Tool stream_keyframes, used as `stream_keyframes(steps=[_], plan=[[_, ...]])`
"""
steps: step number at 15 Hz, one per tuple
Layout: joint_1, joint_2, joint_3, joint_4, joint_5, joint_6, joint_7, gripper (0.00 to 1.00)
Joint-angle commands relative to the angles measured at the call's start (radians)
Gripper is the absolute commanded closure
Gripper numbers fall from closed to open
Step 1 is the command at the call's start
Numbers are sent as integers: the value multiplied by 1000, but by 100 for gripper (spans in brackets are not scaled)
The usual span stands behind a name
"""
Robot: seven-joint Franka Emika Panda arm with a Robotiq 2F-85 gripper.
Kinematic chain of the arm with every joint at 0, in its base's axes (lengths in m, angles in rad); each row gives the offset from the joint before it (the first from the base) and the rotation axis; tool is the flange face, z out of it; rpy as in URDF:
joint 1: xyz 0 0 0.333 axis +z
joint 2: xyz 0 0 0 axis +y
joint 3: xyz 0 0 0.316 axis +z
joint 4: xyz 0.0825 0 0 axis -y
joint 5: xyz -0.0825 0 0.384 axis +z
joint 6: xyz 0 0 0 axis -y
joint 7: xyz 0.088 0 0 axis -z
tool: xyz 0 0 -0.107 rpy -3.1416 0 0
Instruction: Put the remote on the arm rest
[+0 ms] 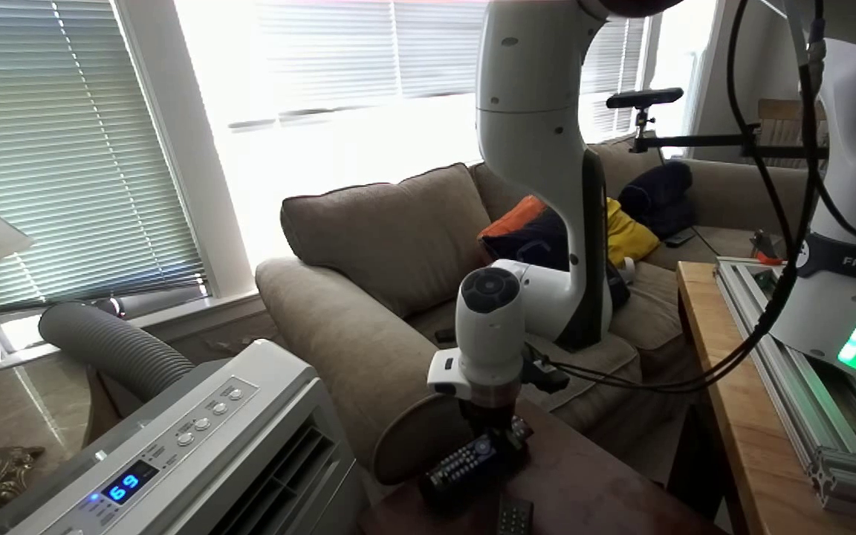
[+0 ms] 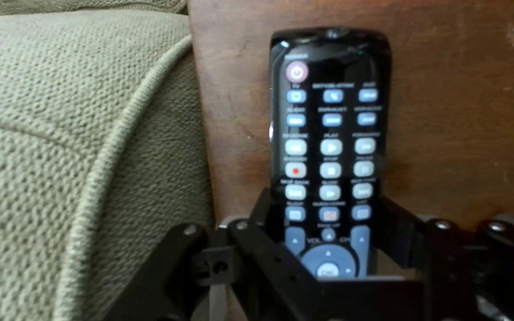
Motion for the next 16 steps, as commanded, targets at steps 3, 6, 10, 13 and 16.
stream_keyframes(steps=[3,6,10,13,16], plan=[[19,-217,-40,-157,-11,-19,21,74],[-37,-313,16,-213,37,-96,-44,74],[-144,-391,149,-225,206,-278,-150,74],[-203,-398,236,-150,456,-442,-263,74],[-201,-385,238,-47,643,-546,-289,74]])
